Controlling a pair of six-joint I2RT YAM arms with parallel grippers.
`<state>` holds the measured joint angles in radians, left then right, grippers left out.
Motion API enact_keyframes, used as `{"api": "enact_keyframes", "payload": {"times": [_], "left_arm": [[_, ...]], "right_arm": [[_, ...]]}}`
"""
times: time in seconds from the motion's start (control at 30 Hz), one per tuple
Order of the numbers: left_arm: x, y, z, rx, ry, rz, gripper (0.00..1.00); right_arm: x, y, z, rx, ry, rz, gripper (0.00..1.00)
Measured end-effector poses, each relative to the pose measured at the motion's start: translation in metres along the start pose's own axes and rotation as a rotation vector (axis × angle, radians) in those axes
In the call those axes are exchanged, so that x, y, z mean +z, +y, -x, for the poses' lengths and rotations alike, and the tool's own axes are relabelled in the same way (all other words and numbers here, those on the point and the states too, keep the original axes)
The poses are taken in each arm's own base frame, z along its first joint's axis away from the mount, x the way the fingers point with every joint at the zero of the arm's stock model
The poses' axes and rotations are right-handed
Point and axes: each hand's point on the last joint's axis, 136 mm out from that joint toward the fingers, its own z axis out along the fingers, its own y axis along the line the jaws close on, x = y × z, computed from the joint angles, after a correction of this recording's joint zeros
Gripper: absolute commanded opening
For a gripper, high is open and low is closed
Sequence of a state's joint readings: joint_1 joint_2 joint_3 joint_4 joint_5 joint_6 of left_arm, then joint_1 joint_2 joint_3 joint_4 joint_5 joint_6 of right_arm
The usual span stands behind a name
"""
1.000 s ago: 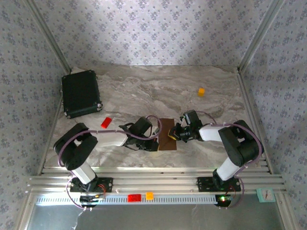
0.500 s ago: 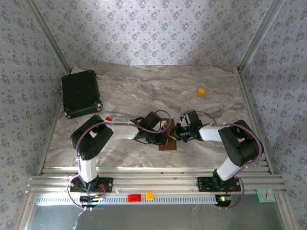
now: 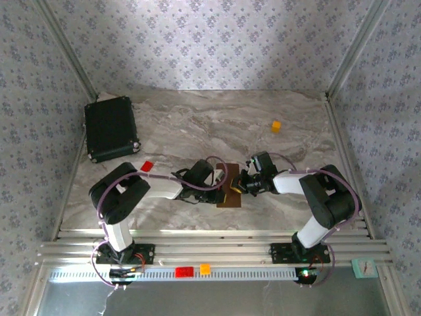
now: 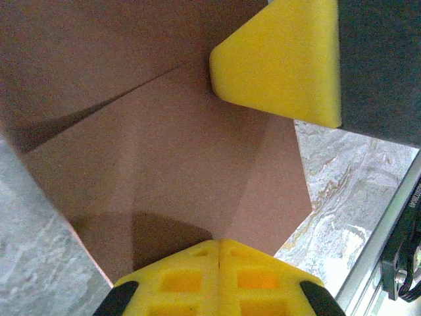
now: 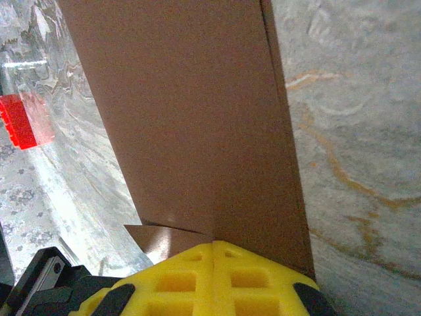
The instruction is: Fold a paper plane with a square sheet of paper (pick it up from the middle)
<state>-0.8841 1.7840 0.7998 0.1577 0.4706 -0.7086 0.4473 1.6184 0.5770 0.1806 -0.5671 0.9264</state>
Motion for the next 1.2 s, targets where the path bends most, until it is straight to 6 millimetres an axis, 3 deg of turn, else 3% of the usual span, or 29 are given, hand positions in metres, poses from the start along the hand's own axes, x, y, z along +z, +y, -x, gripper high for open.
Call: {"api": "enact_keyframes", "payload": {"times": [0.17, 0.27, 0.4, 0.57, 1.2], "left_arm": [[0.000, 0.000, 0.000, -0.001, 0.001, 0.000, 0.00], [0.000, 0.000, 0.000, -0.001, 0.001, 0.000, 0.00], [0.000, 0.000, 0.000, -0.005, 0.001, 0.000, 0.00], [0.000, 0.000, 0.000, -0.011, 0.001, 0.000, 0.00], [0.001, -0.001, 0.000, -0.014, -0.004, -0.009, 0.00]], "right_arm": [[-0.007, 0.003, 0.002, -0.009, -0.030, -0.014, 0.01], [-0.014, 0.015, 0.004, -0.042, -0.062, 0.002, 0.00], [-0.009, 0.026, -0.008, -0.091, -0.044, 0.019, 0.00], [0.008, 0.008, -0.024, -0.074, 0.020, -0.032, 0.00], [-0.030, -0.024, 0.030, 0.053, -0.091, 0.022, 0.00]]}}
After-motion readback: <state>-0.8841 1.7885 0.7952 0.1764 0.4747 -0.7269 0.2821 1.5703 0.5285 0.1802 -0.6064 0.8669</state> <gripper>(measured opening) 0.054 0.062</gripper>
